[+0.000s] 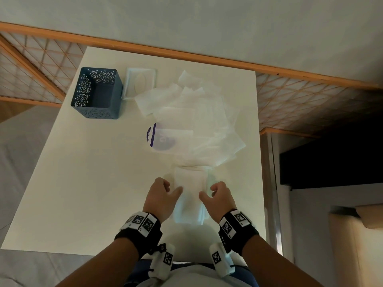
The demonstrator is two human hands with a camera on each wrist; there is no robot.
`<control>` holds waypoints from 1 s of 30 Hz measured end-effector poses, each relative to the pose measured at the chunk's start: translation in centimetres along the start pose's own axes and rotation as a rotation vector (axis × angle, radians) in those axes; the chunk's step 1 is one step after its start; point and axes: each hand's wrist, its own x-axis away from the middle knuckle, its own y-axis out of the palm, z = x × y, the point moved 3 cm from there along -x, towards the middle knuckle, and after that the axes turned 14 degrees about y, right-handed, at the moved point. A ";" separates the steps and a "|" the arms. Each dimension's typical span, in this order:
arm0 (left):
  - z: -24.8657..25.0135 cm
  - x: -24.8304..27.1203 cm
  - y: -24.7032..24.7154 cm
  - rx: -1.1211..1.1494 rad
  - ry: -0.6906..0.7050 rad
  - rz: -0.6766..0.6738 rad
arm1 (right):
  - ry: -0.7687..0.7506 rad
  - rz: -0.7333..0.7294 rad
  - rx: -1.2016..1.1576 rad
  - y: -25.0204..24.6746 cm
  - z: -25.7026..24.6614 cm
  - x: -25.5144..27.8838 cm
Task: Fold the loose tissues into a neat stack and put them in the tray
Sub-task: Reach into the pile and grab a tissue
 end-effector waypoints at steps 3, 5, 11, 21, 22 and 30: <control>0.4 0.2 0.5 0.003 -0.077 -0.085 | 0.010 -0.035 0.006 0.3 -0.3 0.1; 0.7 0.2 1.0 0.021 -0.092 -0.124 | -0.023 -0.071 -0.007 0.6 -0.8 0.2; 2.8 0.4 2.2 0.062 -0.091 -0.231 | -0.102 -0.149 -0.075 1.4 -2.1 1.4; 2.1 -0.4 1.0 0.045 -0.111 -0.288 | -0.094 -0.083 0.070 -0.8 -3.5 -0.1; 2.0 -0.5 0.6 0.016 -0.094 -0.273 | -0.113 -0.051 0.074 -1.6 -4.3 -0.7; 0.7 -3.4 -3.9 -0.017 0.007 -0.114 | -0.233 0.124 0.176 -5.7 -15.4 -7.9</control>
